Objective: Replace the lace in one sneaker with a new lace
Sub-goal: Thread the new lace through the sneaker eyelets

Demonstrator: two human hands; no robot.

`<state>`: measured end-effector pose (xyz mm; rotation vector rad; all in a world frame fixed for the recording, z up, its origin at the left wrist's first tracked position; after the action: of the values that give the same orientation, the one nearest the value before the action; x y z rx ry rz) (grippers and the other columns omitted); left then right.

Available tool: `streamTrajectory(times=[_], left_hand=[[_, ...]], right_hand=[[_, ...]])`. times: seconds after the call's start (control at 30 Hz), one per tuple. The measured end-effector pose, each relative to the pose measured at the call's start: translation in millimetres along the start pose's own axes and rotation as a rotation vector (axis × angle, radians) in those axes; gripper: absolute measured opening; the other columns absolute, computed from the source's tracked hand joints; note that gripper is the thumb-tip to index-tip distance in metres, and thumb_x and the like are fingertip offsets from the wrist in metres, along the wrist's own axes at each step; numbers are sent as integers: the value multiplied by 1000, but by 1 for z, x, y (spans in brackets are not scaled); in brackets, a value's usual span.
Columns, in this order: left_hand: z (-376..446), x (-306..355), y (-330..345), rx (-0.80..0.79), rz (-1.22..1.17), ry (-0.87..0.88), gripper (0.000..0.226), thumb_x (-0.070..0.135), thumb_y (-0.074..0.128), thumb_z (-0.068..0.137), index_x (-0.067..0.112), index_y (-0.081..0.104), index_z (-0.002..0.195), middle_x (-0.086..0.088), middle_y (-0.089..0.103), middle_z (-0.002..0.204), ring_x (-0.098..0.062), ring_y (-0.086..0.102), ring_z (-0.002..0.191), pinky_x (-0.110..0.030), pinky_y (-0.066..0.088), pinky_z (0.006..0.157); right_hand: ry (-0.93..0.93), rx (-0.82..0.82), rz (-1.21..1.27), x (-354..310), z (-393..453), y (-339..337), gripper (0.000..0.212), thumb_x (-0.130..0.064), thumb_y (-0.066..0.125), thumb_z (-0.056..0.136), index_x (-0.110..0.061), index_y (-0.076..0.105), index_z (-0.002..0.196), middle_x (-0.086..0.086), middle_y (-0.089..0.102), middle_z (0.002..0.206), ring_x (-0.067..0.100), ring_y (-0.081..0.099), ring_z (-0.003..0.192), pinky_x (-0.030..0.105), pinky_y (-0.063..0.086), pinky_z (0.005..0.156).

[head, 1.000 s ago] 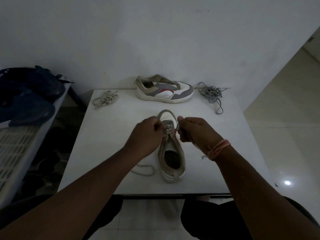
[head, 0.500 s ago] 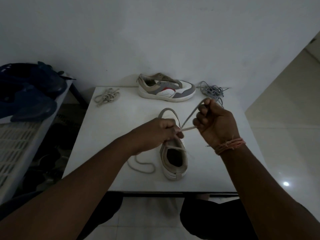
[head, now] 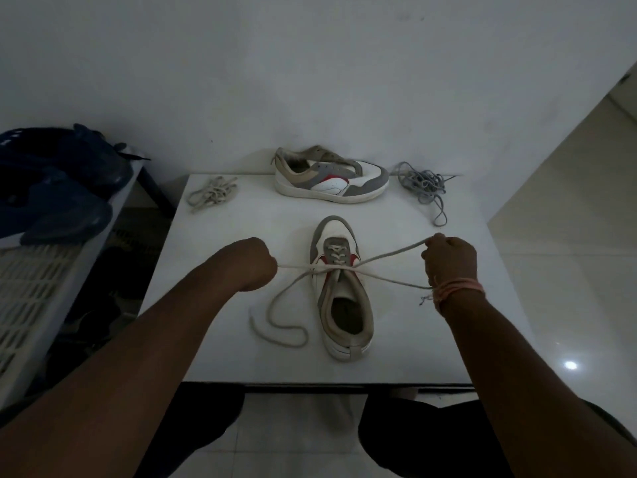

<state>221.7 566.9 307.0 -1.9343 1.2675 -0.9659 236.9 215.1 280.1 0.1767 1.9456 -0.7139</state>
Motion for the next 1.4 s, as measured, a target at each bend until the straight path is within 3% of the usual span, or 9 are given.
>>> streamTrajectory(times=[0.13,0.2,0.3,0.37,0.5,0.7,0.87,1.0,1.4], left_hand=[[-17,35,-14,132,-235,195,23,13,54,100,6,74,108,-10,71,108,-25,66,101,-32,51,82],[-27,53,-17,218,-338,295,19,14,59,98,14,77,99,-3,74,91,-14,67,84,-22,45,65],[-34,69,-13,288,-405,391,9,17,68,91,21,74,95,8,73,78,-4,68,71,-13,45,59],[-35,72,-12,296,-492,382,8,16,69,90,21,67,96,7,73,77,-3,69,67,-15,49,59],[-30,71,1,167,-701,334,19,21,77,86,14,61,93,-3,76,74,-21,74,68,-45,62,71],[-31,70,29,205,-425,260,34,54,80,77,25,69,92,8,70,86,-11,66,80,-26,50,66],[-20,60,40,144,-629,210,12,30,78,82,18,77,78,-5,75,78,-24,74,78,-41,62,76],[-15,49,53,-48,-944,53,12,6,73,90,-1,76,101,-25,73,99,-38,73,94,-49,62,84],[-12,48,59,-91,-1047,30,4,8,76,89,6,74,92,-18,73,92,-27,72,82,-39,63,78]], right_hand=[[-31,-89,-487,-6,-25,12,65,-53,53,95,0,50,132,26,52,134,42,52,120,51,41,102],[-282,-46,-672,-25,-50,20,82,-56,58,91,-8,28,151,22,34,150,41,35,137,54,30,112],[-840,-335,-447,-61,-96,51,58,-33,65,93,-20,43,146,4,52,140,20,49,128,47,43,108],[-927,-553,-338,-70,-117,63,38,-26,61,95,-23,59,132,-6,64,123,7,58,112,31,49,100],[-955,-558,-335,-66,-116,67,19,-17,67,93,-24,74,109,-11,71,99,3,63,90,17,49,82],[-731,-406,-422,-55,-77,52,2,-24,70,87,-26,71,88,-13,68,79,4,63,73,27,55,71],[-768,-461,-494,-47,-97,67,4,-24,70,86,-20,71,87,-7,69,81,4,61,73,21,50,68],[-802,-418,-471,-43,-104,75,6,-25,70,81,-19,69,81,-2,66,83,13,61,77,34,54,71],[-854,-439,-615,-43,-111,89,10,-25,66,85,-19,74,86,2,66,87,20,55,89,38,50,77]])
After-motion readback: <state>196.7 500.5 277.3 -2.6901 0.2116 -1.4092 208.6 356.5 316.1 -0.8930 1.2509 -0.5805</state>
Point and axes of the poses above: each hand's wrist, its own z-axis towards the middle knuckle, its own y-axis out of the palm, x = y × z, the point moved 8 cm from there along z, towards the middle knuckle
